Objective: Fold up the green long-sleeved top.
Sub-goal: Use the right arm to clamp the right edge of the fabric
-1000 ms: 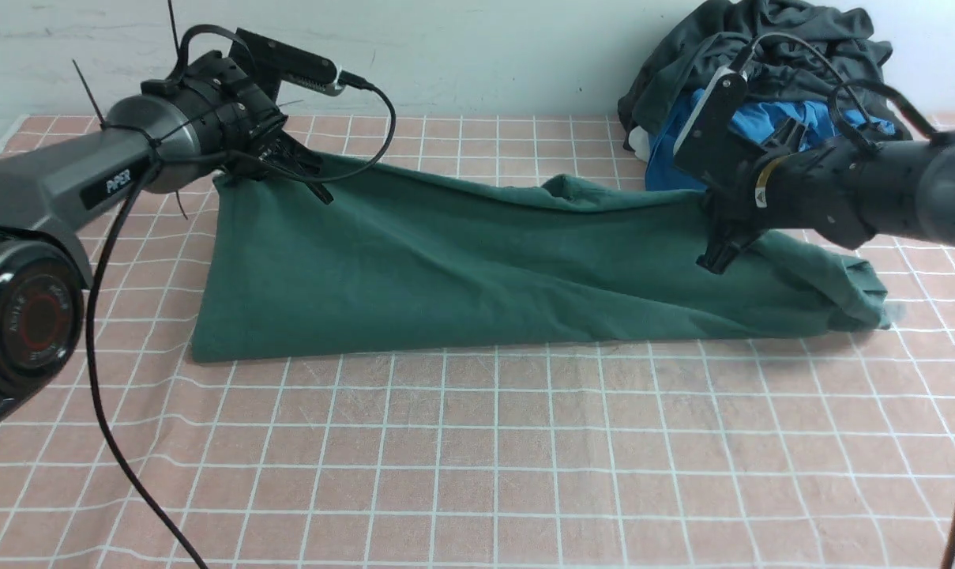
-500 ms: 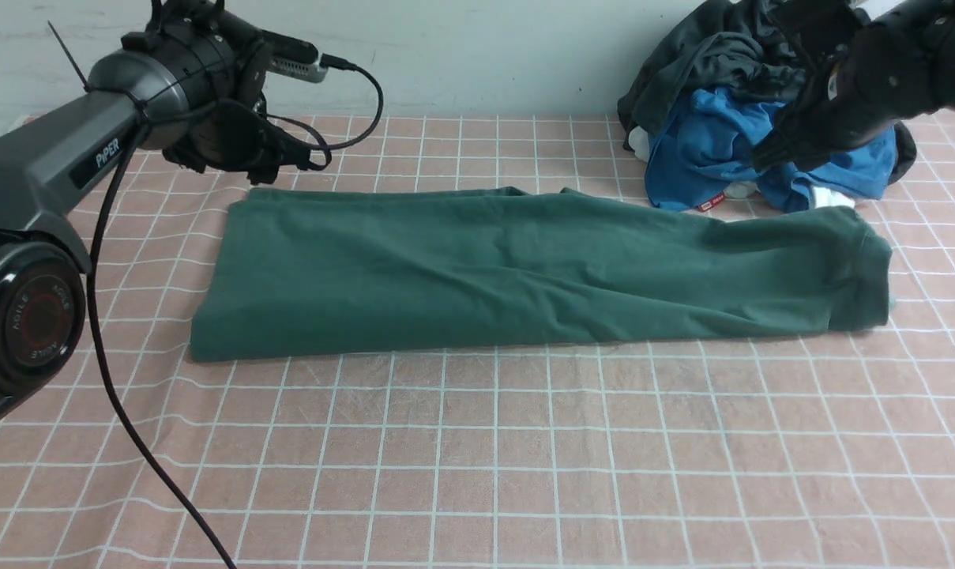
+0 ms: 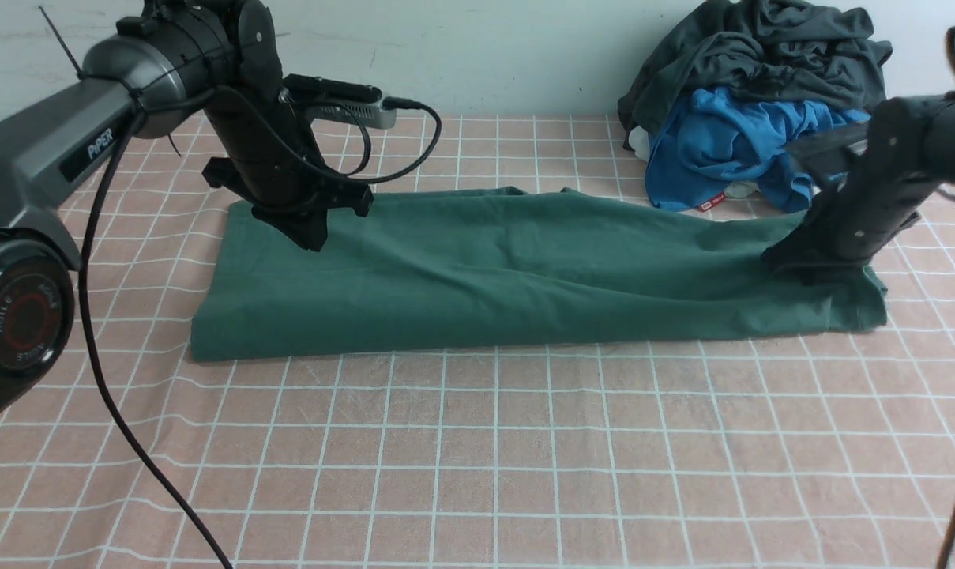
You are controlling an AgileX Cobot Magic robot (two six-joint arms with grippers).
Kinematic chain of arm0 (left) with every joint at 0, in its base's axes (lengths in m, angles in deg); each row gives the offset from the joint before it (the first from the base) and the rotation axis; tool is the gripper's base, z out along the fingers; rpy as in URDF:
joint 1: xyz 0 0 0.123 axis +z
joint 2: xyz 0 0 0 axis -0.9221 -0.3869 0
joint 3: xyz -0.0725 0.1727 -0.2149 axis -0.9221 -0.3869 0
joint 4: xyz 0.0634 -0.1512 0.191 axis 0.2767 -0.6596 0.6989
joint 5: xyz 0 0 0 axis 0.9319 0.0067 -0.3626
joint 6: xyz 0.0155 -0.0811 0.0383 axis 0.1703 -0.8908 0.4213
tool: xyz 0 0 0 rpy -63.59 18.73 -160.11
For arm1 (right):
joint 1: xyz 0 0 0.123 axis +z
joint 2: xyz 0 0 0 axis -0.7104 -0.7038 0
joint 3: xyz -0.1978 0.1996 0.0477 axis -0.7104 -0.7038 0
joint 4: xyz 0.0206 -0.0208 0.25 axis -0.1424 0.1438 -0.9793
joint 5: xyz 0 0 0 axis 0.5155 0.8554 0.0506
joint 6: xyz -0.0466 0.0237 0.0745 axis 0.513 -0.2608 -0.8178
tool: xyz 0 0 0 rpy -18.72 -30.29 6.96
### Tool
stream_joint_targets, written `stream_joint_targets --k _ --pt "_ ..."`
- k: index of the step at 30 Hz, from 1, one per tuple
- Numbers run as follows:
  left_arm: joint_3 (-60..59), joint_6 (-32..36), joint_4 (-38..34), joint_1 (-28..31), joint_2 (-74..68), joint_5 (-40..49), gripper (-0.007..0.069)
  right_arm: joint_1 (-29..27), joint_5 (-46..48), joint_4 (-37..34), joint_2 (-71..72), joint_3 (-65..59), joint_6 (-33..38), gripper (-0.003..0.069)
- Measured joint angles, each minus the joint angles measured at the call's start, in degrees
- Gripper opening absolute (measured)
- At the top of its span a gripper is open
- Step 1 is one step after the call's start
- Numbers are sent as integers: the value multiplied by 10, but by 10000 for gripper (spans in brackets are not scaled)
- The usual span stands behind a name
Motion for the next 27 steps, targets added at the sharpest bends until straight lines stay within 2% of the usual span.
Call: stream_joint_targets --k 2,5,10,12,13,15,16,17,21,22,24,27 --pt "-27 2 0 0 36 -3 16 -22 21 6 4 33 -35 -11" --pt "-70 4 2 0 87 -22 16 -35 50 9 13 61 -49 -11" --pt "-258 14 7 0 273 -103 16 -39 102 -7 38 67 -55 3" --pt "-350 14 10 0 357 -145 16 -39 110 -20 36 57 -55 49" --pt "-350 14 10 0 365 -145 16 -39 110 -20 36 56 -55 55" --pt "-467 15 13 0 484 -198 16 -39 104 -21 21 43 -55 152" --pt "-476 15 13 0 492 -203 16 -39 102 -21 18 42 -55 170" --pt "-547 16 13 0 563 -239 16 -39 93 -21 4 39 -55 248" --pt "-670 17 21 0 677 -283 16 -41 69 -33 -26 38 -66 432" --pt "-674 17 22 0 686 -283 16 -42 68 -33 -28 38 -66 440" --pt "-721 17 35 0 730 -272 16 -43 59 -33 -46 38 -76 531" --pt "-750 17 50 0 747 -258 16 -45 58 -43 -49 40 -83 554"
